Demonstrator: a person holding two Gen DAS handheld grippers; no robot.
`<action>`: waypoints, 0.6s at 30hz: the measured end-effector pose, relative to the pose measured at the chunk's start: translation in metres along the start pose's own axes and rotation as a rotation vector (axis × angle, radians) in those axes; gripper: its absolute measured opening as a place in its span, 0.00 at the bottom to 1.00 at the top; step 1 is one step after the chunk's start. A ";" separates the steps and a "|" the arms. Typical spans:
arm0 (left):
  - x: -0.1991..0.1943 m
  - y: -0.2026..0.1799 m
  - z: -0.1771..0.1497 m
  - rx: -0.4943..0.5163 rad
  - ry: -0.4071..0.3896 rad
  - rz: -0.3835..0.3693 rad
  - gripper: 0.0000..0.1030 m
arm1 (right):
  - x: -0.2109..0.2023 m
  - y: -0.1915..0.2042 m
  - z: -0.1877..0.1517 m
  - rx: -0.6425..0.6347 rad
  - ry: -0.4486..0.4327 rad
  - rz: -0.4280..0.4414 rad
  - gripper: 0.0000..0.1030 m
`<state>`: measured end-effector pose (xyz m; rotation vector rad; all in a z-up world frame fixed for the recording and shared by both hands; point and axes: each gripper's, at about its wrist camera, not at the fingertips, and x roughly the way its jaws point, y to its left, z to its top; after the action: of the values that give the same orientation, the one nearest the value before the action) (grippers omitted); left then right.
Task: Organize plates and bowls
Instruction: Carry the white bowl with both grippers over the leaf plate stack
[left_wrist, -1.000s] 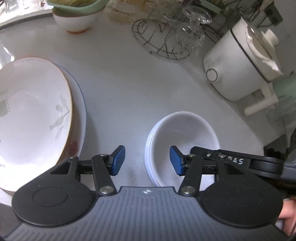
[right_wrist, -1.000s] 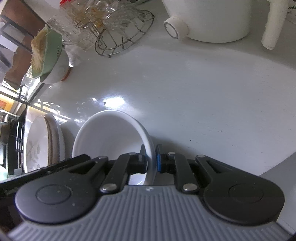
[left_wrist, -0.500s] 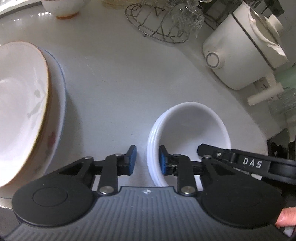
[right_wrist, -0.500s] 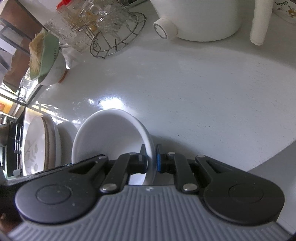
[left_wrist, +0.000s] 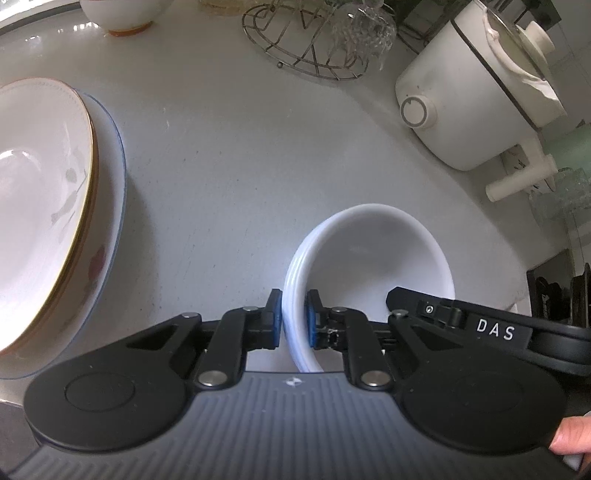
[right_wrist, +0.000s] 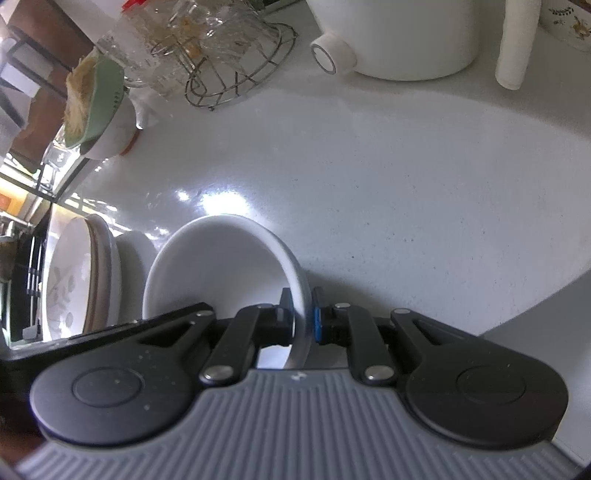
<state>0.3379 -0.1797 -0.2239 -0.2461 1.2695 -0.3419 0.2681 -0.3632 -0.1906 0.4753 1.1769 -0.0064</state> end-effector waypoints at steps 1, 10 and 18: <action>-0.001 0.000 0.002 0.006 0.001 -0.002 0.15 | -0.001 -0.001 -0.001 0.011 -0.003 0.001 0.12; -0.019 -0.010 0.008 0.055 0.029 -0.004 0.15 | -0.019 0.004 -0.013 0.075 -0.046 0.016 0.13; -0.038 -0.017 0.016 0.118 0.040 -0.036 0.15 | -0.045 0.020 -0.020 0.093 -0.099 -0.008 0.13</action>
<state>0.3417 -0.1811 -0.1795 -0.1621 1.2809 -0.4527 0.2379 -0.3483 -0.1493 0.5462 1.0842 -0.0910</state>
